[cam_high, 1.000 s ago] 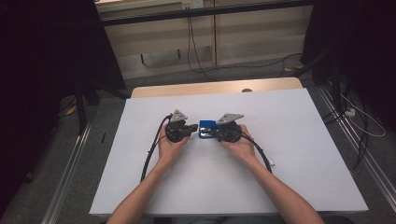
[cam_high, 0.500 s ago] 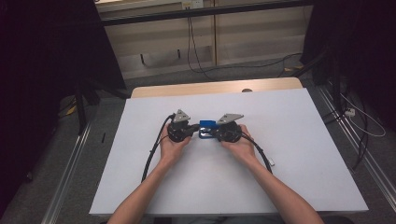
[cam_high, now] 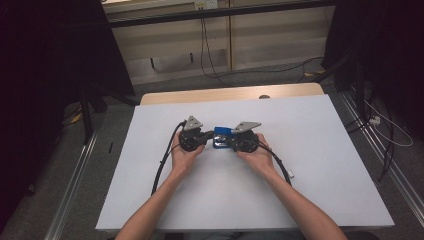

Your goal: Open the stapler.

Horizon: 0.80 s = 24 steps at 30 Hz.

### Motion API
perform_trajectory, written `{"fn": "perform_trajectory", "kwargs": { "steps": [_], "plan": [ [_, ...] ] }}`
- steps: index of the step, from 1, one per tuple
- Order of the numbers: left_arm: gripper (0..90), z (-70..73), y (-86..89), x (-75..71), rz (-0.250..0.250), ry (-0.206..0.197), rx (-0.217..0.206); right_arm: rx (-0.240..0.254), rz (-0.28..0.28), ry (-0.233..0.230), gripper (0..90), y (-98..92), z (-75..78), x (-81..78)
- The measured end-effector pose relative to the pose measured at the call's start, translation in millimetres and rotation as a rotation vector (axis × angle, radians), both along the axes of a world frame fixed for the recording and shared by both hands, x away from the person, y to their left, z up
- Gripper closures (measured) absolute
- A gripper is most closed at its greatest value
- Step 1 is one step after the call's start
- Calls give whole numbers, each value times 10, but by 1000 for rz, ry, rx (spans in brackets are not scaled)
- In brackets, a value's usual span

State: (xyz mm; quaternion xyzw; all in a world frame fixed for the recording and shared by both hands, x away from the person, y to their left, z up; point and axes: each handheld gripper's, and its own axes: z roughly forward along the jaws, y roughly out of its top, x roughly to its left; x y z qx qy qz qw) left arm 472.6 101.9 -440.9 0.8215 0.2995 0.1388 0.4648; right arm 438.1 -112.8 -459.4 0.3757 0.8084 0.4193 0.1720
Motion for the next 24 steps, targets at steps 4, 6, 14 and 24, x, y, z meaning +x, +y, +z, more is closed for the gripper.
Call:
{"fn": "perform_trajectory", "kwargs": {
  "steps": [4, 6, 14, 24],
  "plan": [
    [900, 15, -1, -3, 2, 0, -9, -1, 0, 0, 900, 0, 1, -1],
    [900, 29, -6, -6, -1, -8, -24, -5, 5, -3, 900, -1, 3, 0],
    [900, 72, -17, -10, -5, -19, -50, -29, 21, -2, 900, -14, 23, -17],
    [900, 141, -51, 7, -7, -32, -62, -36, 12, -9, 900, -9, 25, -22]
  ]
}}
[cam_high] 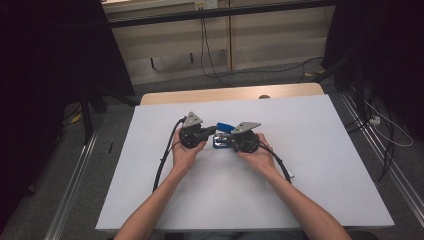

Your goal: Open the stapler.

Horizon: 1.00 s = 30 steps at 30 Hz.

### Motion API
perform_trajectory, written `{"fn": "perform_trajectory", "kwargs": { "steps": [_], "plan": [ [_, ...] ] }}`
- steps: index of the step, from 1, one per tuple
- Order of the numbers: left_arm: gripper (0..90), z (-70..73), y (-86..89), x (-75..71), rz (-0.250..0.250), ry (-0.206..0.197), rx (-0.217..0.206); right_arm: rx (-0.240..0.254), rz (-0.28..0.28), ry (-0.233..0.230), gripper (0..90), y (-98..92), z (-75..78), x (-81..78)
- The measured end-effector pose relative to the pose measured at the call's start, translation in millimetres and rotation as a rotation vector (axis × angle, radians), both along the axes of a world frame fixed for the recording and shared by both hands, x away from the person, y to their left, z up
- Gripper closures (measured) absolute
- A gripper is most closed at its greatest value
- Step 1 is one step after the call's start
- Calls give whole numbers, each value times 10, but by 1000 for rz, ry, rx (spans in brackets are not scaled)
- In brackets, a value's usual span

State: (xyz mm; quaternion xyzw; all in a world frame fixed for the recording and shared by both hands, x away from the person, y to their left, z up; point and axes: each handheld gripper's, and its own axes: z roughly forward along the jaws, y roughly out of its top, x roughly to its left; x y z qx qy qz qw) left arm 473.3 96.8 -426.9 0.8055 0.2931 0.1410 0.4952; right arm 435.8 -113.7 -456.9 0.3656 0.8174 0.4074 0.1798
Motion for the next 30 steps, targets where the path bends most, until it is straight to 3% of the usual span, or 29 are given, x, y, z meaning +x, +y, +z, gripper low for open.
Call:
{"fn": "perform_trajectory", "kwargs": {
  "steps": [5, 11, 15, 30],
  "plan": [
    [900, 35, -15, 3, -9, -5, 9, -3, -6, -57, 900, 45, 57, -35],
    [900, 58, -28, 6, -8, -2, -9, 21, -30, -114, 900, 123, 107, -55],
    [900, 61, -45, -18, 4, -9, 3, 53, -54, -131, 900, 150, 110, -41],
    [900, 73, -42, -9, -5, -3, -19, 72, -125, -178, 900, 216, 61, -4]
  ]
}}
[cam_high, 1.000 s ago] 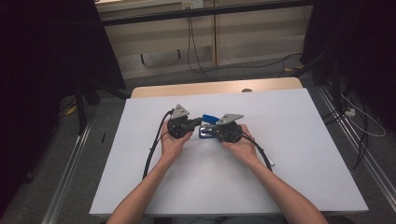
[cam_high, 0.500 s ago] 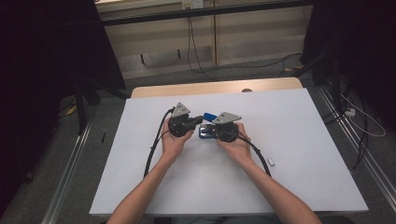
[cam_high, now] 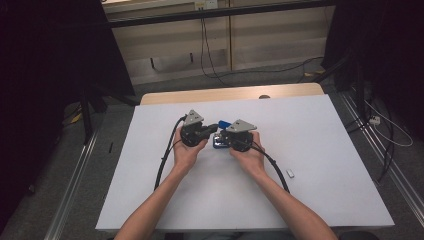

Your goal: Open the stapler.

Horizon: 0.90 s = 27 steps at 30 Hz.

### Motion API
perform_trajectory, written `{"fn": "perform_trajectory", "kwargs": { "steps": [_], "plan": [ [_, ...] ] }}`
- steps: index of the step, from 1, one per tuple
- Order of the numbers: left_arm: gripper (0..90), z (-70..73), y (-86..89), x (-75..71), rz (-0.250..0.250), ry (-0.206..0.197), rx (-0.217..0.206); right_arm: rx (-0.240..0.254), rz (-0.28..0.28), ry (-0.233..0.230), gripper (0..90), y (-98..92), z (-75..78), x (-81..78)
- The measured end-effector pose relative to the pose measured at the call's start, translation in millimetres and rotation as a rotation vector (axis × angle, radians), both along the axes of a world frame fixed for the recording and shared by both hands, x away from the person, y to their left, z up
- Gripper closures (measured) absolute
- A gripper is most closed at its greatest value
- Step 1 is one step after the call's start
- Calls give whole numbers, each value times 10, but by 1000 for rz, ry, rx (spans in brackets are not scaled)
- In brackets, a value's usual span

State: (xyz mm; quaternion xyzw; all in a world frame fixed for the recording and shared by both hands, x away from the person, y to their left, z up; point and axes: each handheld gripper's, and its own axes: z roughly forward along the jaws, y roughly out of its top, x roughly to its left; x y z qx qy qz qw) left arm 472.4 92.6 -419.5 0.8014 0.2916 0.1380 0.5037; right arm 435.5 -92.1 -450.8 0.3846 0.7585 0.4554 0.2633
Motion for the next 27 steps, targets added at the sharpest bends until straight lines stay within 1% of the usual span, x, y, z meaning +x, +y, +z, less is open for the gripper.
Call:
{"fn": "perform_trajectory", "kwargs": {
  "steps": [2, 5, 7, 8, 9, 10, 12, 15, 17, 18, 19, 22, 24, 25, 27],
  "plan": [
    [900, -6, 6, 4, 0, 0, -2, -1, -3, -3, 900, 0, -1, -3],
    [900, -26, 13, 10, 2, 7, 11, 0, -4, -3, 900, 5, -4, -2],
    [900, -48, 22, 11, 7, 20, 4, 0, -6, -1, 900, 9, -5, -5],
    [900, -61, 24, 10, 9, 32, 5, 0, -6, -1, 900, 8, -4, -5],
    [900, -77, 23, 9, 9, 34, 14, -1, -6, 0, 900, 8, -3, -6],
    [900, -85, 25, 8, 11, 28, 29, -4, -5, 0, 900, 8, -1, -7],
    [900, -113, 26, 11, 14, 35, 28, -9, -3, -2, 900, 3, 3, -7],
    [900, -108, 40, 23, 14, 34, 27, -10, -3, -3, 900, -1, 8, -7],
    [900, -117, 42, 33, 13, 39, 18, -9, -1, -2, 900, -3, 8, -5],
    [900, -122, 42, 36, 10, 36, 28, -8, -2, -1, 900, -3, 7, -6],
    [900, -140, 36, 39, 8, 45, 32, -9, -2, -2, 900, -3, 7, -5],
    [900, -175, 6, 46, 2, 52, 30, -8, -1, -1, 900, -5, 7, -2],
    [900, -187, -8, 45, -3, 47, 57, -3, 1, 3, 900, -11, 11, -2],
    [900, -198, -15, 42, -4, 55, 50, -8, 3, 2, 900, -13, 12, -2],
    [900, -198, -16, 41, -3, 54, 50, -8, 3, 3, 900, -12, 12, -1]
  ]
}}
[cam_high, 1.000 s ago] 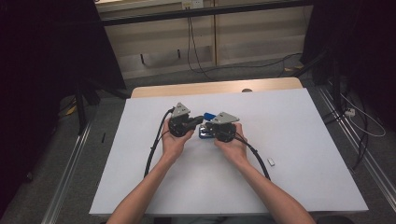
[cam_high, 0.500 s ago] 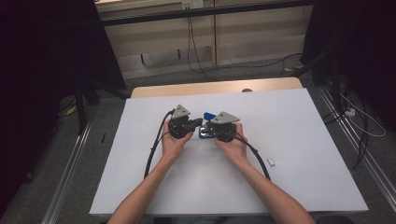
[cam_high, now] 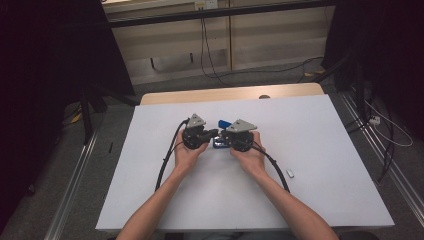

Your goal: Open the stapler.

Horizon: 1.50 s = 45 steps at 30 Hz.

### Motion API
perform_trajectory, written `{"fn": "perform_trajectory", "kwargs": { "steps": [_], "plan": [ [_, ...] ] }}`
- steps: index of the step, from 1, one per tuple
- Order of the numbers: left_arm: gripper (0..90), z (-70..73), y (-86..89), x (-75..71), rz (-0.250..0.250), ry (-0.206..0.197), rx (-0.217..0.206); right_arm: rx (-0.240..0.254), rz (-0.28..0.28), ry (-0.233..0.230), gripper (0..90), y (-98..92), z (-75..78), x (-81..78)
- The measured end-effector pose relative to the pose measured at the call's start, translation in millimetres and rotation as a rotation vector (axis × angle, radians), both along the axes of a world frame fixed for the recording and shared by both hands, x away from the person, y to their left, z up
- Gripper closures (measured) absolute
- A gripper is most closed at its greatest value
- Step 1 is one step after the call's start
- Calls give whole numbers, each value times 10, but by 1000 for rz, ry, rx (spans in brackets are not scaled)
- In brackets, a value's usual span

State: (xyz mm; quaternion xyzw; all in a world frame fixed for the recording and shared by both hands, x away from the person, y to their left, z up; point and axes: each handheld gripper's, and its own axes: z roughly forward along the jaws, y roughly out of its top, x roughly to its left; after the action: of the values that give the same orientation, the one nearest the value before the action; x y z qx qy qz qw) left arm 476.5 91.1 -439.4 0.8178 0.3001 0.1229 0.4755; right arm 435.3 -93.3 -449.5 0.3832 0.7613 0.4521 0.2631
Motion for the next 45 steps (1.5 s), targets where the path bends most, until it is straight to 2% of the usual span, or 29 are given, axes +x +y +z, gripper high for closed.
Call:
{"fn": "perform_trajectory", "kwargs": {
  "steps": [12, 18, 19, 21, 31, 38, 45],
  "plan": [
    [900, -33, 12, -6, -6, -15, 26, 2, 2, 5, 900, 6, -5, -2],
    [900, -57, 18, -9, -3, -12, 20, 1, -1, 7, 900, 18, -12, -1],
    [900, -66, 20, -6, -6, -16, 37, 0, -2, 8, 900, 21, -14, -2],
    [900, -85, 25, -11, 0, -9, 23, 2, -3, 7, 900, 25, -16, -2],
    [900, -87, 28, -14, -3, -21, 27, 17, -8, -8, 900, 77, 20, 22],
    [900, -92, 41, 2, -7, -3, 11, 17, -14, -15, 900, 80, 65, 40],
    [900, -90, 36, -3, -14, -16, 21, 24, -27, -26, 900, 44, 100, 37]
  ]
}}
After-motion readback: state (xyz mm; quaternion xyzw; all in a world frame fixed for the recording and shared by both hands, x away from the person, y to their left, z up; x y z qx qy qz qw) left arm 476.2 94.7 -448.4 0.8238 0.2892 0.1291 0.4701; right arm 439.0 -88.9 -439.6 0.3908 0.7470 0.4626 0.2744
